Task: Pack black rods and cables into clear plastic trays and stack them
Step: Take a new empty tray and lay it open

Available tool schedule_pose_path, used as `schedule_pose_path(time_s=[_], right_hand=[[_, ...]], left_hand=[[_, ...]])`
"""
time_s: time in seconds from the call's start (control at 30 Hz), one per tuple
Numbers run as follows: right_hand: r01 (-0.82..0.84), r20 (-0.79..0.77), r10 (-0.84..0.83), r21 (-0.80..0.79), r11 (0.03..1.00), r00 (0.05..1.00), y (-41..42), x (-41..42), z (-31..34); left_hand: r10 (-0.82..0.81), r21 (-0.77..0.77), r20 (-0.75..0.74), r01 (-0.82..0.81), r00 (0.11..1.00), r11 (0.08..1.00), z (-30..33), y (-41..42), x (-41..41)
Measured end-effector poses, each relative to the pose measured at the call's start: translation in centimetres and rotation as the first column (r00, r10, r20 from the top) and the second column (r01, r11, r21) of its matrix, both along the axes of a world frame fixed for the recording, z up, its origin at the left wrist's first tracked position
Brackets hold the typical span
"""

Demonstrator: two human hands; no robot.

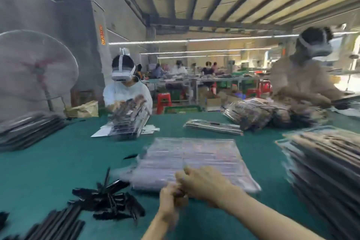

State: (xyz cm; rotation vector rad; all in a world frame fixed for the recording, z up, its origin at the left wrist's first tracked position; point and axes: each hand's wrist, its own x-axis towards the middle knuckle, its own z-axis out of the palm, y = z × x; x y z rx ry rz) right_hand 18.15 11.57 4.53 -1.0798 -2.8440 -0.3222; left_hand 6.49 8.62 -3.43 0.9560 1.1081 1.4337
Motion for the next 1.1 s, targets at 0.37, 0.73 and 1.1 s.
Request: schedule_pose_path(time_s=[0.37,0.73,1.1], right_hand=[[-0.263,-0.474,0.041,-0.413,0.872,0.88,-4.1,2.5,-4.2],[-0.315,-0.438,-0.12,-0.788,0.529,0.891,-3.1,2.7,-3.4],[-0.335,-0.495,-0.095,-0.704,0.626,0.864,-3.3,2.3,-3.6]], left_hand=[[-0.278,0.055,0.224,0.272,0.934,0.961,-3.5,-7.1,-3.1],[-0.125,0.096,0.206,0.107,0.971,0.99,-4.4,-7.8,-1.5],[-0.075,0.057,0.452,0.054,0.889,0.997,-4.2,-8.4,-1.8]])
